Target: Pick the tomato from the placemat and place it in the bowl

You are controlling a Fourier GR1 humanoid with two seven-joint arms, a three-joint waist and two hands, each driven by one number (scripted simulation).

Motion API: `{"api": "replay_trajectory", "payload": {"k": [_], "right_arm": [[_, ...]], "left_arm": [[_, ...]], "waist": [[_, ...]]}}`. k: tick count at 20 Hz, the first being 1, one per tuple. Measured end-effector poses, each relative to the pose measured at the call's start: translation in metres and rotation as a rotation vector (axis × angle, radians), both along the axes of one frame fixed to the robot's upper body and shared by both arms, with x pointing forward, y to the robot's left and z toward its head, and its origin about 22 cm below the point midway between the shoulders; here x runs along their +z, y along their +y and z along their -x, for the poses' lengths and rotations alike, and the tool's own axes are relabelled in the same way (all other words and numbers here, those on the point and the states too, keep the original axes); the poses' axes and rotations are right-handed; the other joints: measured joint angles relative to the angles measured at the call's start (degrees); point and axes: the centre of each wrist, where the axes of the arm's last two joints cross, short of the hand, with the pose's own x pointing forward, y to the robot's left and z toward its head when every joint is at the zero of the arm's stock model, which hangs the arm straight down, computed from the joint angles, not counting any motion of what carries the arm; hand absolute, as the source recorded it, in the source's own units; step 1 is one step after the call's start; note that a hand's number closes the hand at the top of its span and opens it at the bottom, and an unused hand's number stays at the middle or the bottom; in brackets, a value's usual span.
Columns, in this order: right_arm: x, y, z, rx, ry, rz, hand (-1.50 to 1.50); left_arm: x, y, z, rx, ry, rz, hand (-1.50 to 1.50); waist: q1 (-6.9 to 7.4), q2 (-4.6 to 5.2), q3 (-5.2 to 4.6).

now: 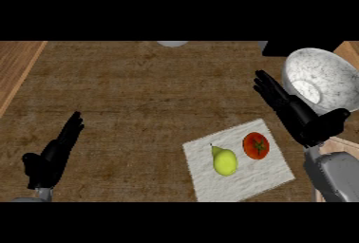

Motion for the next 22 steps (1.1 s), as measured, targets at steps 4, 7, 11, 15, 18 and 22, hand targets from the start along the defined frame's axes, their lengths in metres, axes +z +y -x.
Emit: {"api": "replay_trajectory", "payload": {"k": [4,7,11,15,18,22], "right_arm": [[0.006,-0.008,-0.009,0.202,-0.069,-0.106,1.5],[0.026,-0.019,-0.019,0.305,-0.184,-0.124,1.5],[0.012,-0.067,-0.026,0.221,-0.297,-0.232,-1.5],[0.014,-0.096,-0.025,0.28,-0.393,-0.238,-1.5],[0.028,-0.115,-0.023,0.286,-0.452,-0.13,-1.5],[0.046,-0.125,-0.02,0.32,-0.512,0.081,-1.5]], "left_arm": [[0.022,-0.003,-0.022,0.021,-0.098,-0.049,0.0],[0.046,-0.004,-0.039,0.043,-0.188,-0.087,0.0],[0.069,-0.016,-0.053,0.056,-0.243,-0.1,0.0],[0.083,-0.027,-0.061,0.06,-0.257,-0.107,0.0],[0.091,-0.033,-0.065,0.066,-0.26,-0.112,0.0],[0.097,-0.037,-0.066,0.07,-0.258,-0.124,0.0]], "waist": [[0.51,0.54,0.09],[0.65,0.59,0.35],[1.06,1.39,0.47],[1.45,1.48,0.5],[1.38,1.38,0.44],[1.6,1.14,0.28]]}}
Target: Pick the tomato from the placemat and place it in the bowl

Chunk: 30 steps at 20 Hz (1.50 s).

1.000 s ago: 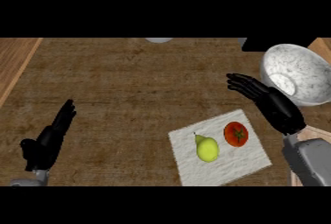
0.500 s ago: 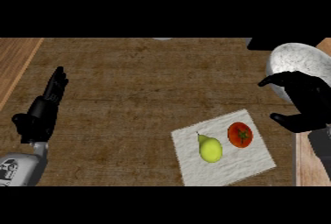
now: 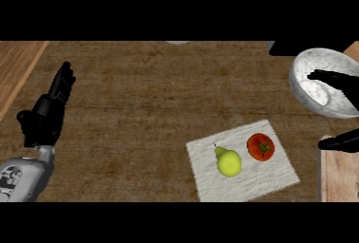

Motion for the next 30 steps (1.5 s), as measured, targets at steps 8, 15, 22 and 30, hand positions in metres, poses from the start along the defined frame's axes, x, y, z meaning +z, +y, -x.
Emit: {"api": "replay_trajectory", "payload": {"k": [8,15,22,30], "right_arm": [[0.013,0.015,-0.004,0.064,-0.172,0.417,-1.5],[-0.001,0.041,-0.009,0.194,-0.221,0.622,-1.5],[-0.025,0.06,-0.005,0.292,-0.241,0.781,-1.5],[-0.058,0.081,-0.013,0.301,-0.221,0.936,-1.5]], "left_arm": [[0.011,-0.01,-0.003,0.005,0.006,-0.007,0.0],[0.011,-0.016,0.004,0.017,0.018,-0.01,0.0],[0.016,-0.015,0.008,0.031,0.032,-0.009,0.0],[0.016,-0.009,0.009,0.041,0.021,-0.016,0.0]], "waist": [[-0.05,-0.33,-0.33],[-0.77,-0.64,-0.48],[-1.43,-0.78,-0.54],[-1.7,-0.79,-0.55]]}}
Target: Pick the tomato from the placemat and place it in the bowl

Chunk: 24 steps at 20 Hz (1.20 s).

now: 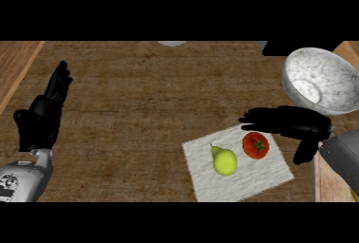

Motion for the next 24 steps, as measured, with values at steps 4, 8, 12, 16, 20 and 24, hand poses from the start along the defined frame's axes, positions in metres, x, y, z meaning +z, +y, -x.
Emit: {"api": "replay_trajectory", "payload": {"k": [4,8,12,16,20,24], "right_arm": [[-0.013,0.015,-0.001,-0.005,0.005,0.017,-1.5],[-0.024,0.018,-0.003,-0.01,0.01,0.031,-1.5],[-0.04,0.029,-0.004,-0.004,0.022,0.034,-1.5],[-0.047,0.033,-0.005,0.003,0.024,0.043,-1.5],[-0.058,0.045,-0.007,0.044,-0.013,0.066,1.5],[-0.066,0.044,-0.006,0.076,-0.052,0.053,1.5]], "left_arm": [[-0.007,-0.001,-0.005,0.003,0.007,0.004,0.0],[-0.007,-0.004,-0.003,0.002,0.005,0.004,0.0],[-0.006,-0.003,-0.005,0.004,0.003,0.001,0.0],[-0.009,-0.007,0.006,0.005,0.004,0.001,0.0],[-0.001,-0.007,0.002,0.0,0.003,-0.004,0.0],[0.002,-0.004,0.0,0.004,0.003,-0.005,0.0]], "waist": [[-0.25,-0.02,-0.01],[-0.26,-0.03,0.0],[-0.26,-0.04,-0.01],[-0.23,-0.05,0.01],[-0.17,-0.04,-0.03],[-0.24,-0.17,-0.21]]}}
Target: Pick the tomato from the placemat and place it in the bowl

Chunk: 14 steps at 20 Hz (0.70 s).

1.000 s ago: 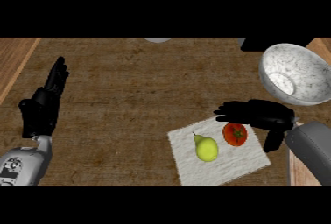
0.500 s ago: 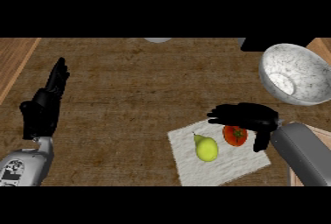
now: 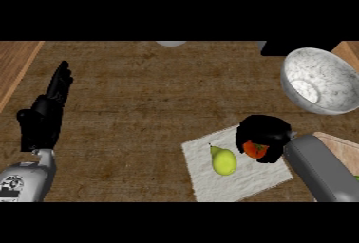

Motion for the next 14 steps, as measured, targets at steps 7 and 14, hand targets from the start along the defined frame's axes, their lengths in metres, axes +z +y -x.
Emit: {"api": "replay_trajectory", "payload": {"k": [7,14], "right_arm": [[-0.004,0.002,0.0,0.009,-0.012,-0.049,1.5],[-0.032,0.001,0.067,-0.134,0.035,-0.027,1.5]], "left_arm": [[-0.003,0.0,-0.006,0.004,0.001,0.006,0.0],[-0.01,0.018,0.004,0.06,0.028,0.003,0.0]], "waist": [[-0.19,-0.13,-0.06],[-3.1,-2.16,-0.95]]}}
